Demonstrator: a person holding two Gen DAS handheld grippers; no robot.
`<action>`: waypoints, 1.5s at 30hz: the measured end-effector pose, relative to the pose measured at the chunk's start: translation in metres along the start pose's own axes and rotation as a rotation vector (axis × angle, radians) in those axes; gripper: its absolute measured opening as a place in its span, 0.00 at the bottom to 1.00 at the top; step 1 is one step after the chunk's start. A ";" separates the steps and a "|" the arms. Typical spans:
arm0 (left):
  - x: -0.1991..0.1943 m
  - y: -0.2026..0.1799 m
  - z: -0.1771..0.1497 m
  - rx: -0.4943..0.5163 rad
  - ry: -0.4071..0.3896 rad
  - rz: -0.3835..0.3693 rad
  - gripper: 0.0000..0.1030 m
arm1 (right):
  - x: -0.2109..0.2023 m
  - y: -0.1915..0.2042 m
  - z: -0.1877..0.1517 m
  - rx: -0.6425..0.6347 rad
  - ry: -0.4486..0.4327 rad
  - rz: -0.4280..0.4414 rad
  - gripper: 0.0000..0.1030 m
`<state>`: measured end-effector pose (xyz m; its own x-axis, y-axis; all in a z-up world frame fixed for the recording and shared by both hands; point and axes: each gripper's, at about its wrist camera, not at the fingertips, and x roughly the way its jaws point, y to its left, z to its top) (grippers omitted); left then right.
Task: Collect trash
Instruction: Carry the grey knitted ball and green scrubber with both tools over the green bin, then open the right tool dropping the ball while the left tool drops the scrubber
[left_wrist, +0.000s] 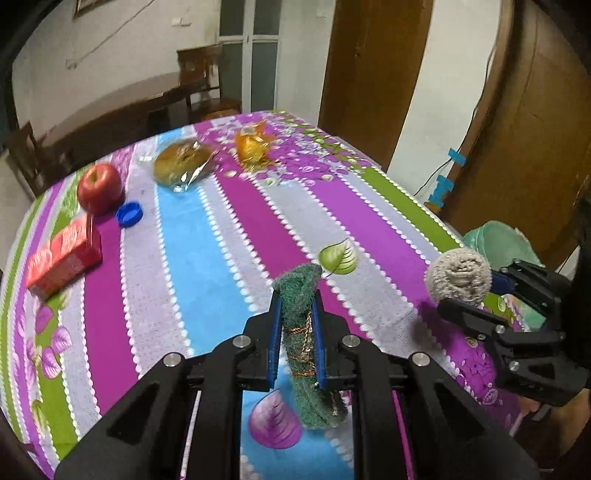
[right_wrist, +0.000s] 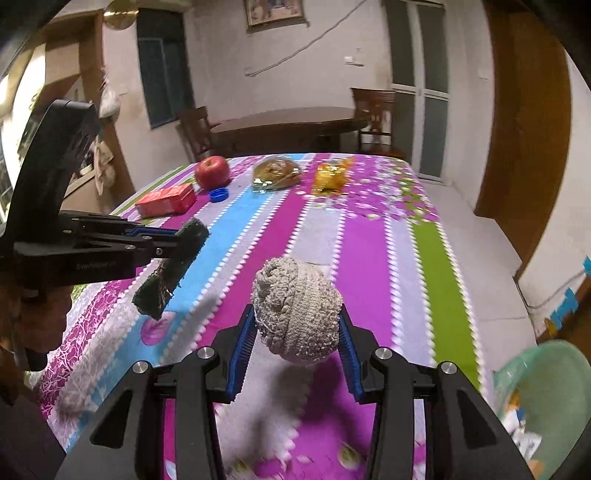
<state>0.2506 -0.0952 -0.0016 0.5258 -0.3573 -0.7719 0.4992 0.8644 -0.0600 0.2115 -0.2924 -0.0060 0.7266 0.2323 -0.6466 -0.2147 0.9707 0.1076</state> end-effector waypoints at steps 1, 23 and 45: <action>0.001 -0.007 0.001 0.016 -0.003 0.010 0.13 | -0.005 -0.005 -0.003 0.011 -0.003 -0.014 0.42; 0.038 -0.216 0.064 0.382 -0.102 -0.018 0.13 | -0.145 -0.158 -0.037 0.203 -0.042 -0.389 0.42; 0.097 -0.342 0.052 0.583 0.032 -0.273 0.13 | -0.188 -0.264 -0.110 0.416 0.166 -0.517 0.43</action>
<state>0.1663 -0.4436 -0.0231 0.3104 -0.5192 -0.7963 0.9094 0.4062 0.0896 0.0602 -0.5990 0.0042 0.5513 -0.2475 -0.7968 0.4254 0.9049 0.0132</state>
